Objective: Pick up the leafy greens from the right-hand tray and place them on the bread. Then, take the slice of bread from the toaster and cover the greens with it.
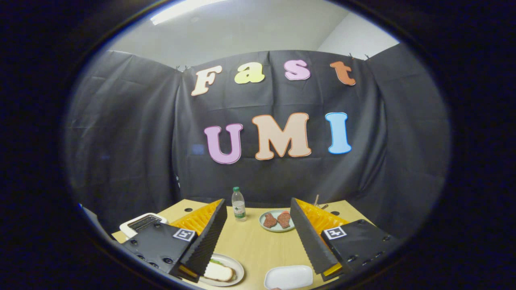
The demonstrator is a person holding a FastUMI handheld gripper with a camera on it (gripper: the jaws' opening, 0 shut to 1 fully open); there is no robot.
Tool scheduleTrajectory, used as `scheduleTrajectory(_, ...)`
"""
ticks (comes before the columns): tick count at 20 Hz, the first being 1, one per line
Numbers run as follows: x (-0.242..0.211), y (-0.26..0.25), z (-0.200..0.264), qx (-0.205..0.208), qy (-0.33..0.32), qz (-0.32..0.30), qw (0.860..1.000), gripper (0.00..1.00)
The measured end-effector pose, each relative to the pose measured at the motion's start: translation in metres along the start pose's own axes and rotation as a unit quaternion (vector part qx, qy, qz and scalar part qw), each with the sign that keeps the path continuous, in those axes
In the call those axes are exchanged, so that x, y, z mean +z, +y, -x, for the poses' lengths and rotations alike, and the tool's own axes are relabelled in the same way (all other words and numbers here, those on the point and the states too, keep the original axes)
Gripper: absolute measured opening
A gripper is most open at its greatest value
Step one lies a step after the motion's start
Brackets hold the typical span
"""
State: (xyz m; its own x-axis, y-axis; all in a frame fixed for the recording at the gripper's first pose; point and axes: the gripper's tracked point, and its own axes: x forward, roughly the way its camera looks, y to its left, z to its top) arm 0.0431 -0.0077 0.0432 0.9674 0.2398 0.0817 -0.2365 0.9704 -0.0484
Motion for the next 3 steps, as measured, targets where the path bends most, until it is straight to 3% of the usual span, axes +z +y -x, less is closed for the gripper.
scheduleTrajectory(3, 0.0018, -0.0058, 0.0072, -0.007, 0.002, -0.015, 1.000, 0.99)
